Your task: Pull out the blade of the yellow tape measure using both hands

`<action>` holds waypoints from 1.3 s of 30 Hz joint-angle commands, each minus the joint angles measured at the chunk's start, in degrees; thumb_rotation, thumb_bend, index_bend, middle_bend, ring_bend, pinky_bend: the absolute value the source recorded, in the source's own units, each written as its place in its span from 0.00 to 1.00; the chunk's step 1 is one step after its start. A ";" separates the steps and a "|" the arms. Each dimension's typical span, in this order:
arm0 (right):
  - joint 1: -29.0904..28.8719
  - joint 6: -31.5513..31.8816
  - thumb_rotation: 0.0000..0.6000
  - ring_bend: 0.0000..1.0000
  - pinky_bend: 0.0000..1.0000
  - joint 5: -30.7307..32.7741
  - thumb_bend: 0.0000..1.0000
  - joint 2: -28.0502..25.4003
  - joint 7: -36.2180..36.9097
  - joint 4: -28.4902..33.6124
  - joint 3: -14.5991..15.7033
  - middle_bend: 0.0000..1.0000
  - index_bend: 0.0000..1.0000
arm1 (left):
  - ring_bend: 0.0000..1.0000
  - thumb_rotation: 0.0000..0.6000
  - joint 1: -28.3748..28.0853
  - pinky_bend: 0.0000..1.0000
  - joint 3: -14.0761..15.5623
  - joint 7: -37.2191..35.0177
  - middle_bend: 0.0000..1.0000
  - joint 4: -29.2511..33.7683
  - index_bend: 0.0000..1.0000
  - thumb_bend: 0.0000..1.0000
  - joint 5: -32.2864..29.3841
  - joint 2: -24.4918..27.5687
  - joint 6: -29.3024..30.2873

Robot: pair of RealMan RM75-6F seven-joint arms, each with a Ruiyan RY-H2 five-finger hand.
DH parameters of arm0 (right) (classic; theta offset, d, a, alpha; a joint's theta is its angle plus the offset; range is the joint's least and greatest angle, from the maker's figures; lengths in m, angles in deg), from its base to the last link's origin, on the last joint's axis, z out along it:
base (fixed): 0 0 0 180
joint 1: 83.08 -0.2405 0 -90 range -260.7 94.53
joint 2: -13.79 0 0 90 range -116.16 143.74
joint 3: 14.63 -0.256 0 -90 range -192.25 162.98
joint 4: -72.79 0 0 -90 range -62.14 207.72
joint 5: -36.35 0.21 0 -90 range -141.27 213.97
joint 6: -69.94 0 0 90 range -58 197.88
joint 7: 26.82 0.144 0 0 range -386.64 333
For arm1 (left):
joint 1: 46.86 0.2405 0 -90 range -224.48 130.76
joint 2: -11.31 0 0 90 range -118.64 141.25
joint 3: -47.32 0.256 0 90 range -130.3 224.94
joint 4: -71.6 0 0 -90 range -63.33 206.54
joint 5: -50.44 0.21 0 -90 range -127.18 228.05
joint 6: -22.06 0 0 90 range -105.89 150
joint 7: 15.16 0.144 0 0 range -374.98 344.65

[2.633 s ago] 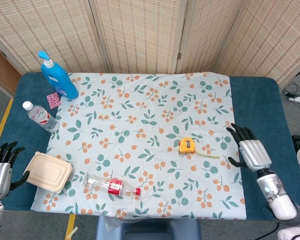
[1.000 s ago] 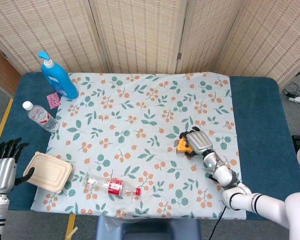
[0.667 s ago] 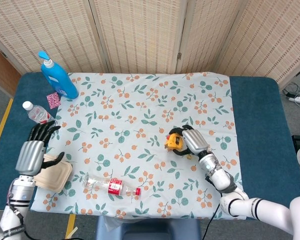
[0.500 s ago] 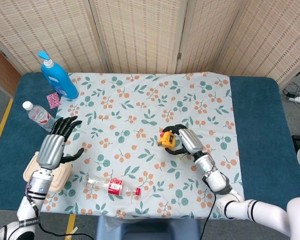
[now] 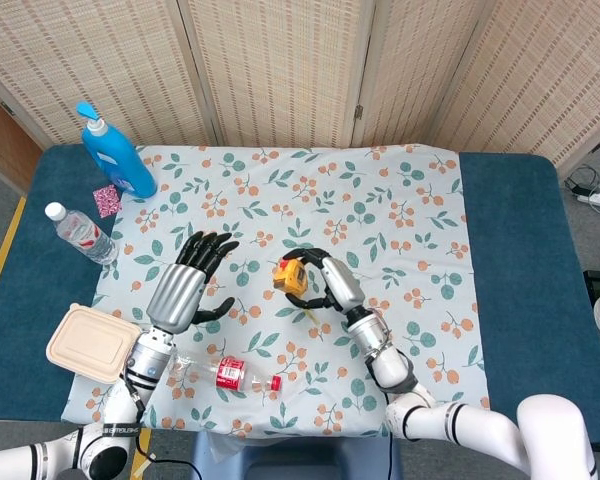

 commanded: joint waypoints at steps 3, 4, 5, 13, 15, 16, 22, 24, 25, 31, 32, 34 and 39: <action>-1.40 -0.11 1.00 0.36 0.16 0.31 0.39 2.58 -0.22 -1.93 -0.51 0.49 0.58 | 0.09 1.00 -1.77 0.00 0.01 0.87 0.11 -0.99 0.15 0.32 -1.01 -2.30 -0.82; -1.64 -0.25 1.00 0.36 0.16 0.48 0.39 3.04 -0.53 -2.24 -0.58 0.49 0.58 | 0.09 1.00 -2.10 0.00 -0.05 0.95 0.11 -1.06 0.15 0.32 -1.23 -2.70 -0.93; -1.83 -0.30 1.00 0.36 0.16 0.58 0.39 3.37 -0.78 -2.45 -0.67 0.49 0.58 | 0.09 1.00 -2.33 0.00 -0.11 0.95 0.11 -1.12 0.15 0.32 -1.37 -3.00 -0.98; -3.30 -0.19 1.00 0.36 0.16 0.58 0.39 5.85 -2.88 -3.26 -0.99 0.49 0.58 | 0.09 1.00 -3.73 0.00 0.00 0.83 0.11 -2.05 0.15 0.32 -2.42 -4.73 -1.32; -3.45 -0.07 1.00 0.36 0.16 0.43 0.39 6.15 -3.14 -3.30 -0.91 0.49 0.58 | 0.09 1.00 -3.88 0.00 -0.04 0.55 0.11 -2.18 0.15 0.32 -3.04 -4.95 -1.41; -3.51 -0.10 1.00 0.36 0.16 0.46 0.39 6.29 -3.21 -3.38 -0.90 0.49 0.58 | 0.09 1.00 -3.89 0.00 -0.04 0.34 0.11 -2.17 0.15 0.32 -3.20 -4.95 -1.39; -3.77 -0.15 1.00 0.36 0.16 0.27 0.39 6.62 -3.40 -3.48 -0.82 0.49 0.58 | 0.09 1.00 -3.90 0.00 0.18 0.49 0.11 -2.94 0.15 0.32 -3.57 -4.99 -0.60; -3.81 -0.23 1.00 0.36 0.16 0.32 0.39 6.64 -3.44 -3.47 -0.83 0.49 0.58 | 0.09 1.00 -3.88 0.00 0.31 0.43 0.11 -2.95 0.15 0.32 -3.67 -4.91 -0.50; -3.85 -0.18 1.00 0.36 0.16 0.31 0.39 6.75 -3.57 -3.57 -0.83 0.49 0.58 | 0.09 1.00 -3.87 0.00 0.40 0.34 0.11 -2.85 0.15 0.32 -3.76 -4.87 -0.46; -4.15 -0.34 1.00 0.36 0.16 0.12 0.39 7.03 -3.71 -3.44 -0.74 0.49 0.58 | 0.09 1.00 -4.23 0.00 0.64 0.82 0.11 -2.88 0.16 0.32 -4.09 -5.18 -0.37; -4.14 -0.32 1.00 0.36 0.16 0.11 0.39 7.01 -3.71 -3.40 -0.73 0.49 0.58 | 0.09 1.00 -4.27 0.00 0.61 0.87 0.11 -2.91 0.16 0.32 -4.19 -5.20 -0.32; -4.07 -0.27 1.00 0.36 0.16 0.14 0.39 6.94 -3.74 -3.28 -0.72 0.49 0.58 | 0.09 1.00 -4.31 0.00 0.60 1.32 0.11 -3.16 0.16 0.32 -4.33 -5.21 -0.02; -3.84 -0.24 1.00 0.36 0.16 0.08 0.39 6.53 -3.94 -3.00 -0.50 0.49 0.58 | 0.09 1.00 -4.10 0.00 0.54 1.89 0.11 -3.26 0.16 0.32 -4.69 -5.04 0.85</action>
